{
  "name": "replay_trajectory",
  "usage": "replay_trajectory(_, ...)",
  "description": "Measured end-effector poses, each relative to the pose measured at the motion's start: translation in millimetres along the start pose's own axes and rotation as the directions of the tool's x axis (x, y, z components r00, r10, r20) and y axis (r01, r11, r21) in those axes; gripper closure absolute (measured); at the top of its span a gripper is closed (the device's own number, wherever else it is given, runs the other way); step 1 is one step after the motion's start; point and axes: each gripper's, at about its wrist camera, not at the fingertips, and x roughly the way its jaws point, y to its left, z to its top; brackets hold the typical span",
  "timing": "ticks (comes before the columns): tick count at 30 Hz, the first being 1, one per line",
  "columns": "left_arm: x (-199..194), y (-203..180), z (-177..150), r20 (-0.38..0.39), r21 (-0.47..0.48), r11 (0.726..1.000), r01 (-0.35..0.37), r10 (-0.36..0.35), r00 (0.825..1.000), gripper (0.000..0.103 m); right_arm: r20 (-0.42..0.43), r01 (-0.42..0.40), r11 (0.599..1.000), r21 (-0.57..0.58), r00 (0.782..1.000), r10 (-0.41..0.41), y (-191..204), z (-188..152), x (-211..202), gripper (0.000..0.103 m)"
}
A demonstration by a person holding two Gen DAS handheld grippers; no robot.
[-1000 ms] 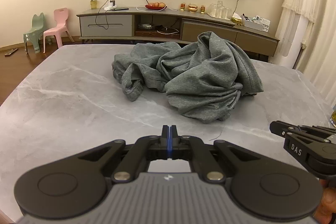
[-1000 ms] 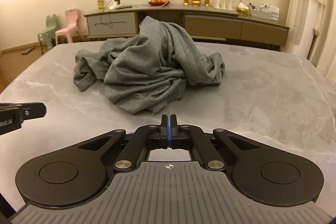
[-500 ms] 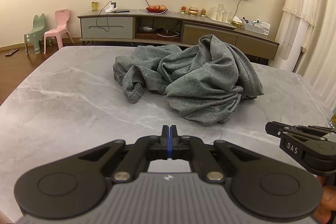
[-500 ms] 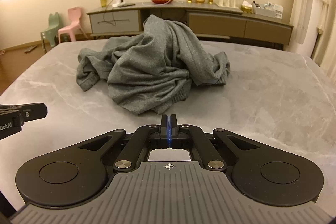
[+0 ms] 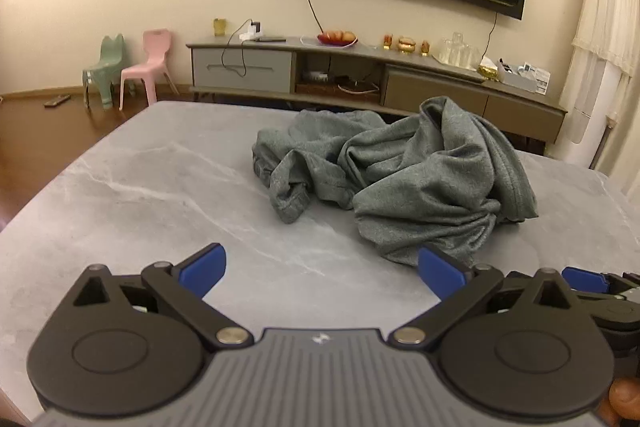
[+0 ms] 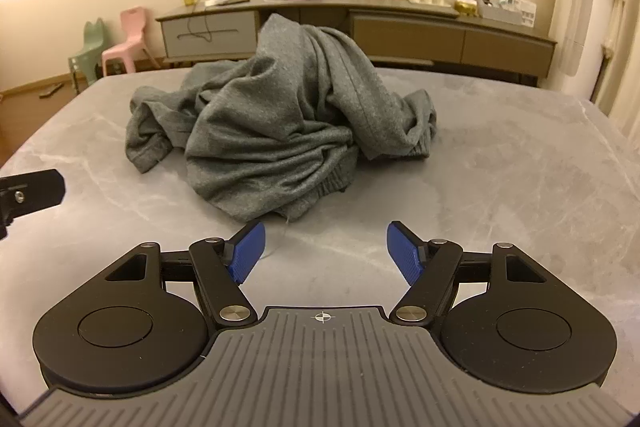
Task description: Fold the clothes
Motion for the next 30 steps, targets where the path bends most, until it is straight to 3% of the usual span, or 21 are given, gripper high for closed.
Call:
replay_trajectory(9, 40, 13, 8, -0.029, -0.043, 0.999, 0.029, -0.03, 0.999, 0.0, -0.03, 0.003, 1.0, -0.018, 1.0, -0.003, 4, 13, 41, 0.037)
replay_trajectory(16, 85, 38, 13, -0.062, -0.171, 0.985, 0.035, -0.046, 0.997, 0.0, -0.017, -0.028, 1.0, -0.015, 0.999, 0.028, 12, 54, 107, 0.037)
replay_trajectory(17, 90, 42, 13, -0.067, -0.189, 0.981, 0.035, -0.049, 0.997, 0.0, -0.03, -0.041, 0.999, -0.03, 0.999, 0.04, 15, 60, 120, 0.043)
replay_trajectory(18, 95, 45, 13, -0.073, -0.205, 0.978, 0.037, -0.053, 0.996, 0.0, -0.043, -0.056, 0.997, -0.046, 0.998, 0.054, 18, 65, 131, 0.054)
replay_trajectory(19, 98, 47, 13, -0.071, -0.208, 0.977, 0.041, -0.057, 0.996, 0.0, -0.048, -0.073, 0.995, -0.07, 0.996, 0.069, 20, 70, 135, 0.094)
replay_trajectory(21, 103, 50, 15, -0.064, -0.206, 0.977, 0.052, -0.067, 0.996, 0.0, -0.049, -0.108, 0.988, -0.112, 0.993, 0.103, 22, 80, 141, 0.101)
replay_trajectory(23, 106, 53, 17, -0.053, -0.201, 0.978, 0.063, -0.075, 0.996, 0.0, 0.085, -0.182, 0.981, -0.067, 0.979, 0.187, 6, 93, 90, 0.102)
replay_trajectory(25, 110, 59, 23, -0.03, -0.198, 0.978, 0.064, -0.072, 0.997, 0.0, 0.229, -0.254, 0.966, -0.056, 0.938, 0.26, -16, 92, 20, 0.103)
replay_trajectory(26, 114, 62, 27, -0.024, -0.205, 0.977, 0.063, -0.069, 0.997, 0.0, 0.288, -0.274, 0.959, -0.068, 0.915, 0.282, -28, 87, -15, 0.103)
replay_trajectory(27, 119, 64, 31, -0.02, -0.214, 0.975, 0.061, -0.067, 0.998, 0.0, 0.305, -0.259, 0.963, -0.079, 0.913, 0.27, -39, 77, -35, 0.103)
replay_trajectory(28, 126, 64, 35, -0.025, -0.225, 0.972, 0.064, -0.071, 0.997, 0.0, 0.283, -0.221, 0.972, -0.075, 0.93, 0.234, -53, 65, -41, 0.103)
replay_trajectory(30, 147, 54, 45, -0.065, -0.248, 0.965, 0.085, -0.104, 0.992, 0.0, 0.143, -0.09, 0.995, -0.044, 0.985, 0.095, -79, 40, -16, 0.103)
